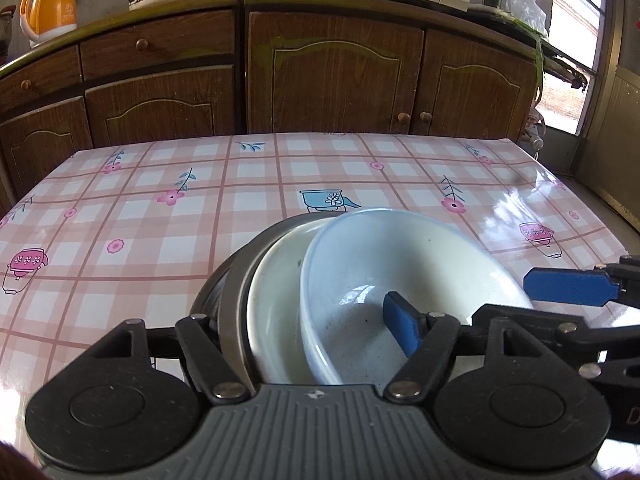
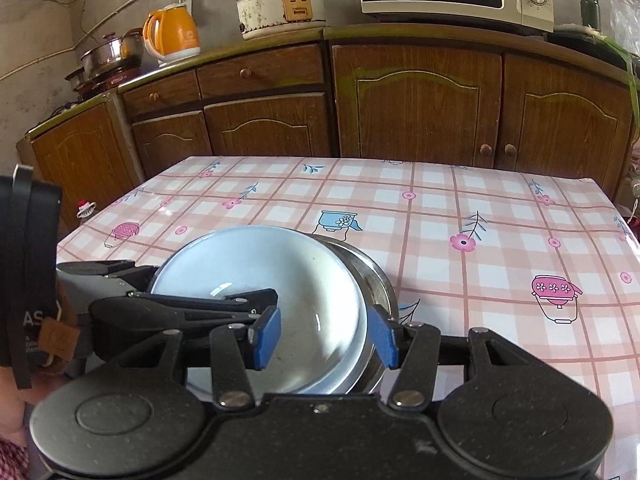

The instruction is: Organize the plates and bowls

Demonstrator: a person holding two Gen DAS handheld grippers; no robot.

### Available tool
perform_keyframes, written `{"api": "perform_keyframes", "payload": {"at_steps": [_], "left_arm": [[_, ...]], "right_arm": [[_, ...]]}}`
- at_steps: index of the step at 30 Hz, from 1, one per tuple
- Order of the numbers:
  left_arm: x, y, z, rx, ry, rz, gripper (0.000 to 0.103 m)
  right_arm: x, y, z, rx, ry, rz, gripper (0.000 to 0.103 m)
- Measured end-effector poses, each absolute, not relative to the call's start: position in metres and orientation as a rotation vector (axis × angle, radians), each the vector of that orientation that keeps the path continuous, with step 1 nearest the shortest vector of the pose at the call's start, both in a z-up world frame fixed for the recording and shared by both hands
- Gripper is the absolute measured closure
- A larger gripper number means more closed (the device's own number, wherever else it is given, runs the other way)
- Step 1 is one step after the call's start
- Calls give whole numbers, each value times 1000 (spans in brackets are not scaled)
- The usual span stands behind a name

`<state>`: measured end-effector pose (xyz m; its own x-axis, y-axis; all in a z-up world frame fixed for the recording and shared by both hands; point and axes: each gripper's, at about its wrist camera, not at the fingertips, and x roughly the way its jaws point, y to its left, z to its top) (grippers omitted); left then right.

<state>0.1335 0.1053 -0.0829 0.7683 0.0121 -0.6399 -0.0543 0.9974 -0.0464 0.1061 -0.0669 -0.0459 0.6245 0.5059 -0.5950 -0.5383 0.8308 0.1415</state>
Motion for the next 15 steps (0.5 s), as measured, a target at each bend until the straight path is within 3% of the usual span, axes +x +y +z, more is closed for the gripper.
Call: {"api": "perform_keyframes", "payload": {"at_steps": [10,15], "left_arm": [[134,107,-84,-69,704,41,25],[136,109,-83,-80,722,41,25]], "right_arm": [[89,-48,-48,-277,573,612,51],[101,-48,-51,-253,608,623,51]]}}
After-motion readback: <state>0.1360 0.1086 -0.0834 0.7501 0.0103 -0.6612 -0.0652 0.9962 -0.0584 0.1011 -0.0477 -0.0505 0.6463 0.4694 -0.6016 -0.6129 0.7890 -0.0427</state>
